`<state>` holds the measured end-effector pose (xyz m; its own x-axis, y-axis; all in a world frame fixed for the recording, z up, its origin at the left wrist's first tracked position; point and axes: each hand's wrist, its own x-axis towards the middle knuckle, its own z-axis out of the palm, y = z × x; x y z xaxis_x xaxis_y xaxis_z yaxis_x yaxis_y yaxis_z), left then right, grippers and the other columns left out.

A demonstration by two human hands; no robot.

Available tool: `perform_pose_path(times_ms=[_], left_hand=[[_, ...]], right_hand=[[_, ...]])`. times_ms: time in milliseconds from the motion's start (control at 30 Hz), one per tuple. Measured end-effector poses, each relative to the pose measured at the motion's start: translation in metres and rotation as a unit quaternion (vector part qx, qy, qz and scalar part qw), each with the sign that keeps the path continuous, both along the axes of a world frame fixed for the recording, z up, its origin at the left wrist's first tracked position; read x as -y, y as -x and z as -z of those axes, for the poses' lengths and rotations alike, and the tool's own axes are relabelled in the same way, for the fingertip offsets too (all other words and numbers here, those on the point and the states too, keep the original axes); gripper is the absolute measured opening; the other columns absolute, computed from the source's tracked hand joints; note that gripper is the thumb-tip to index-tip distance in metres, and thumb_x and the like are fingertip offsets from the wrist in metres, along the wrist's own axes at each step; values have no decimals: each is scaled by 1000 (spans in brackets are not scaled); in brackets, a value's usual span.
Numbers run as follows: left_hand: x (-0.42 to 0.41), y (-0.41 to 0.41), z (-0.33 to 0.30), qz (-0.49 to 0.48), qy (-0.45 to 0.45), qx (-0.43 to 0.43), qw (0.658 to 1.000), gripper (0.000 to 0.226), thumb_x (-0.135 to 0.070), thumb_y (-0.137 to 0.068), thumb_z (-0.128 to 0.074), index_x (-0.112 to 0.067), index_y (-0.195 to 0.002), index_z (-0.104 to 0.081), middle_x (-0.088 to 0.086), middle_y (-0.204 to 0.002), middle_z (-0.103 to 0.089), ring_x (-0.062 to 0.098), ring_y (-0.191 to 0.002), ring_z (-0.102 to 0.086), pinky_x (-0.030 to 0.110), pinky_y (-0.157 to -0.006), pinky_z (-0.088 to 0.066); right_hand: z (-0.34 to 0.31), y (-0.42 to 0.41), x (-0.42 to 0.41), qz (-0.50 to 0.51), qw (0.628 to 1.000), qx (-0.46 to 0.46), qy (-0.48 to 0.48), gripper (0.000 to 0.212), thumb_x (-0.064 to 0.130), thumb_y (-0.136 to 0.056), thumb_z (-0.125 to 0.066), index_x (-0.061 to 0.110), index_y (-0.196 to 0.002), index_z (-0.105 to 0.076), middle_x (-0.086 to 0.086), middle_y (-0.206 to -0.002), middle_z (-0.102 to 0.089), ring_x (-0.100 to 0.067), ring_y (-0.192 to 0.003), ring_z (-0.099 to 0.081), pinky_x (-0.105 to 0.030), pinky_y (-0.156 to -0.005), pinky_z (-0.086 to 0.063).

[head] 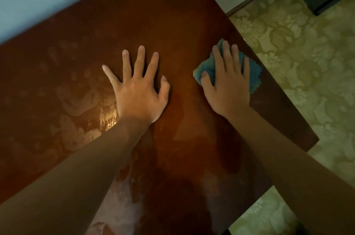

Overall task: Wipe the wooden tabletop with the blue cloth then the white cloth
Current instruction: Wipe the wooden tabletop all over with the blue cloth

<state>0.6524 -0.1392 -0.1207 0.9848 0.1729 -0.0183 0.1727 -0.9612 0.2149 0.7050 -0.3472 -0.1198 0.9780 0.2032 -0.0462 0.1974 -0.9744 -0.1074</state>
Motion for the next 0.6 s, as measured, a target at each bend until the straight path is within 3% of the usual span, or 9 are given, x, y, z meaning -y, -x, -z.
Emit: perform_pose_path(times_ms=[167, 333, 467, 600], left_hand=[[1, -1, -2, 2, 1, -7, 1000, 60, -52, -102, -26, -30, -158, -29, 3, -167, -21, 33, -156, -7, 73, -116, -2], [1, -1, -1, 0, -2, -4, 1000, 61, -52, -101, -26, -29, -158, -30, 4, -167, -21, 34, -155, -8, 74, -115, -2], [0, -1, 1, 2, -3, 2, 1000, 61, -52, -102, -27, -29, -158, -31, 4, -167, -23, 35, -155, -9, 75, -115, -3], [-1, -1, 4, 2, -9, 11, 1000, 59, -52, -102, -29, -29, -157, -32, 4, -166, -25, 35, -155, -11, 74, -116, -4]], right_hand=[[2, -3, 16, -44, 999, -2, 9, 75, 55, -98, -28, 17, -162, -26, -9, -170, -20, -29, -159, -12, -53, -128, -5], [-5, -36, 24, 16, 999, -24, 17, 76, 54, -98, -24, 18, -164, -17, -8, -172, -10, -27, -160, -3, -52, -128, -1], [-2, -2, 0, 53, 999, -7, -1, 73, 52, -100, -26, 16, -163, -19, -11, -171, -15, -29, -159, -7, -57, -127, -6], [6, 51, -14, 5, 1000, 27, -5, 72, 52, -99, -35, 14, -160, -31, -14, -168, -27, -32, -157, -19, -57, -126, -13]])
